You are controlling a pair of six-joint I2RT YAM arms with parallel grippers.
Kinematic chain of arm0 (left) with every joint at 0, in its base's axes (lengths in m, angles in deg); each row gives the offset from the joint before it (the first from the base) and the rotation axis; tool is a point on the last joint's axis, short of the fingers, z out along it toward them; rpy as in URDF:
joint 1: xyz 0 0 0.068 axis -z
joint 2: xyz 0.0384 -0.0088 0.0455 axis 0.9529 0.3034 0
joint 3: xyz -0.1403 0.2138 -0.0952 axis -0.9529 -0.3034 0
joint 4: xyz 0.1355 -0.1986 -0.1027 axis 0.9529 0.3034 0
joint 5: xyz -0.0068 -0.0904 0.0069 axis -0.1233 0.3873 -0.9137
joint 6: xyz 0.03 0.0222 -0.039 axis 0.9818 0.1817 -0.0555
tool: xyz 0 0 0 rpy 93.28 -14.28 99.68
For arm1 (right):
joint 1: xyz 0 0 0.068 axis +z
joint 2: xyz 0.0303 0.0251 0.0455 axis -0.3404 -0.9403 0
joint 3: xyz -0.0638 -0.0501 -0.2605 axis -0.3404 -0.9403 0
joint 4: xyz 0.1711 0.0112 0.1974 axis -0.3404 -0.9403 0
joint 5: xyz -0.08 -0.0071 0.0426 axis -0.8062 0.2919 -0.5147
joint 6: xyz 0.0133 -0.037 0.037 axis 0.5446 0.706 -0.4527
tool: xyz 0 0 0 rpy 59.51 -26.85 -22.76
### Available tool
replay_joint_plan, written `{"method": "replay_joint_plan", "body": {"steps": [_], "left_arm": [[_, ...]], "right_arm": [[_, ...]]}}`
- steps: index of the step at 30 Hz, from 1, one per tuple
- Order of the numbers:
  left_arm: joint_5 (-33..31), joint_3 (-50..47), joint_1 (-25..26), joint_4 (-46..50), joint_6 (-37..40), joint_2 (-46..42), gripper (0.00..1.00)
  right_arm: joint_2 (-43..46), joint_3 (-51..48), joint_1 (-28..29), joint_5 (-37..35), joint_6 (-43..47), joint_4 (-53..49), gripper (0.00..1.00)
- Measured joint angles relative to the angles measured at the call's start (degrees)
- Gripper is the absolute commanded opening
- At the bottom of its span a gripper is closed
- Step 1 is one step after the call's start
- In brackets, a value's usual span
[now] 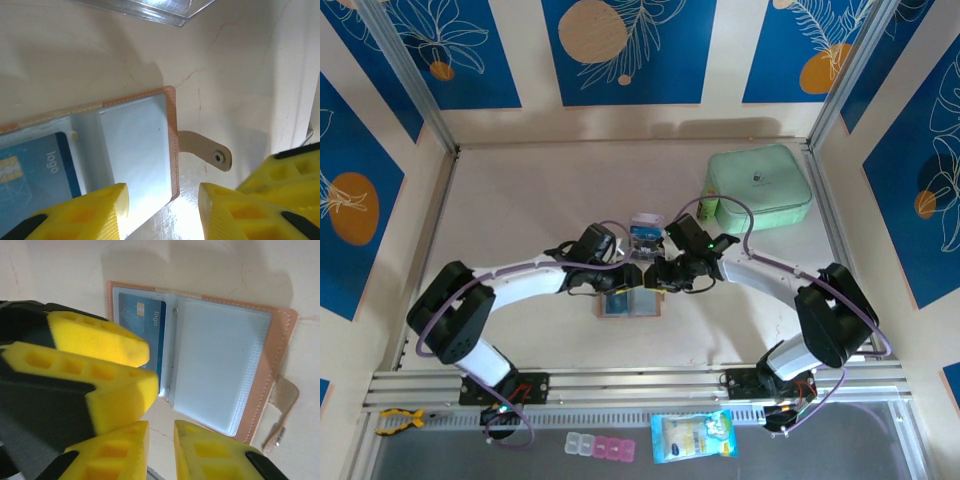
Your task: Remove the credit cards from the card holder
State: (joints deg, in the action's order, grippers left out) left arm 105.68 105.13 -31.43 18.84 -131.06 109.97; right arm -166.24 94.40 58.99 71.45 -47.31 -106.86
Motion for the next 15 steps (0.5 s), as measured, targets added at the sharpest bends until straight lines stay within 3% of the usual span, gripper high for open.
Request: {"method": "replay_joint_plan", "body": {"steps": [9, 15], "left_arm": [[-0.17, -8.17, -3.91, -1.01, -0.11, -6.95, 0.32], [-0.72, -11.98, -6.75, 0.09, 0.07, -11.78, 0.21]], "right_arm": [[-6.21, 3.87, 2.82, 0.20, -0.20, 0.61, 0.21], [-9.75, 4.72, 4.22, 0.70, -1.29, 2.93, 0.21]]}}
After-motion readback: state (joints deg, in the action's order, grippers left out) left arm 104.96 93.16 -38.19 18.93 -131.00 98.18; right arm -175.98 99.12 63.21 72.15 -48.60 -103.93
